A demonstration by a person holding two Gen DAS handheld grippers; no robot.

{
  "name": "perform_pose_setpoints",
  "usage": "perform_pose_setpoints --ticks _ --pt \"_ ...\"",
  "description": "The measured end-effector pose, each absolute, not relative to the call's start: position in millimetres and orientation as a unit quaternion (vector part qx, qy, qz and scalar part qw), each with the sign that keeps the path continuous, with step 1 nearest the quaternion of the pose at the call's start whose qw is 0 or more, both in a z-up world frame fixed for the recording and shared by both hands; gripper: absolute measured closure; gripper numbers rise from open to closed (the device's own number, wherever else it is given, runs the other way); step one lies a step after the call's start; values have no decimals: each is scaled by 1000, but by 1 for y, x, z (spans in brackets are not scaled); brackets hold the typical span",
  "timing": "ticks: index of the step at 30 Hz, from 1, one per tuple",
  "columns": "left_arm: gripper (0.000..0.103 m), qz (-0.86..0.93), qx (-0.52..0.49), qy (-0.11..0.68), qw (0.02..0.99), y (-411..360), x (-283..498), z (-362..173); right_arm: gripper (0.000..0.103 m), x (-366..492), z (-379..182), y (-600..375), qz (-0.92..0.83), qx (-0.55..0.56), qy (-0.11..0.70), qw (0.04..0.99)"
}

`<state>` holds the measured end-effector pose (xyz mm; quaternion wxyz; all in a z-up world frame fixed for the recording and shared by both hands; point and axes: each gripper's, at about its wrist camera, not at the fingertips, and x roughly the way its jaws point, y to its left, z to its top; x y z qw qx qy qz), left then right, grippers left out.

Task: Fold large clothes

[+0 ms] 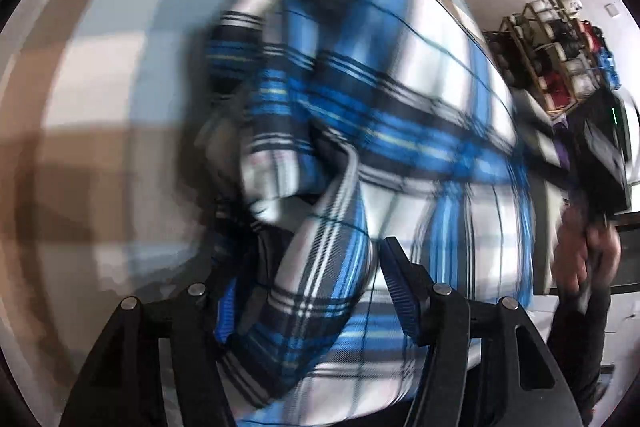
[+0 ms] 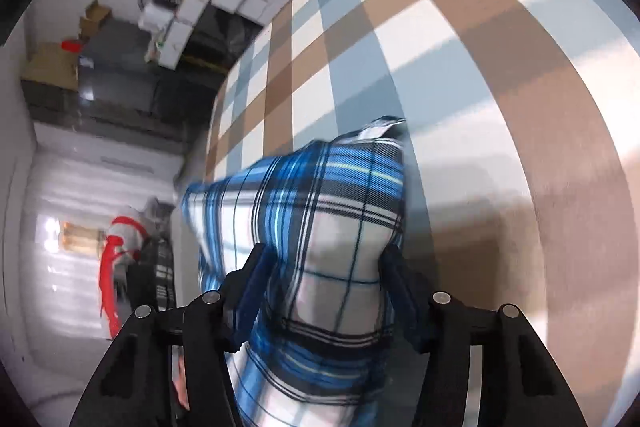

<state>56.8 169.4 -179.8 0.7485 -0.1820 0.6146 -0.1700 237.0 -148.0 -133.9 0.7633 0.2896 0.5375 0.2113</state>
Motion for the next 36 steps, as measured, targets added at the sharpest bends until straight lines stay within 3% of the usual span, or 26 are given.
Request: perform_pose_setpoints --ticks 4,8,10,14,19,20,21,23,26,28,29,30,31,32,36 --pt "47 -169 -208 623 735 179 43 -168 44 242 -99 -136 204 212 510 809" --pt "47 -164 -213 557 786 206 38 -110 44 178 -55 -120 308 182 455 816" --pt "43 -193 -207 521 805 210 46 -73 38 152 -51 -113 358 186 446 799" --pt "42 -255 -198 513 795 185 75 -54 32 127 -98 -112 353 251 498 752" --pt "42 -259 -223 549 762 155 117 -91 36 126 -186 -148 325 455 523 644" --pt "42 -247 -224 556 761 153 107 -94 46 125 -196 -151 324 467 521 637" --pt "42 -241 -215 567 758 151 109 -103 68 122 -208 -155 316 468 524 637" --pt "42 -242 -215 564 759 149 108 -109 103 116 -228 -159 295 468 544 631" --pt "50 -250 -244 553 756 165 104 -114 103 110 -232 -164 311 477 540 620" --pt "72 -240 -247 553 759 163 105 -117 97 110 -213 -158 318 432 533 654" --pt "77 -233 -242 553 763 164 105 -118 86 106 -198 -154 321 405 524 677" --pt "81 -234 -239 553 763 164 105 -120 67 103 -181 -151 326 379 508 702" --pt "81 -239 -239 553 761 166 103 -120 55 106 -162 -150 328 358 492 723" --pt "80 -242 -240 553 760 169 104 -119 34 102 -144 -148 326 328 475 748" --pt "79 -227 -185 538 791 160 96 -90 13 99 -79 -134 300 188 435 827"
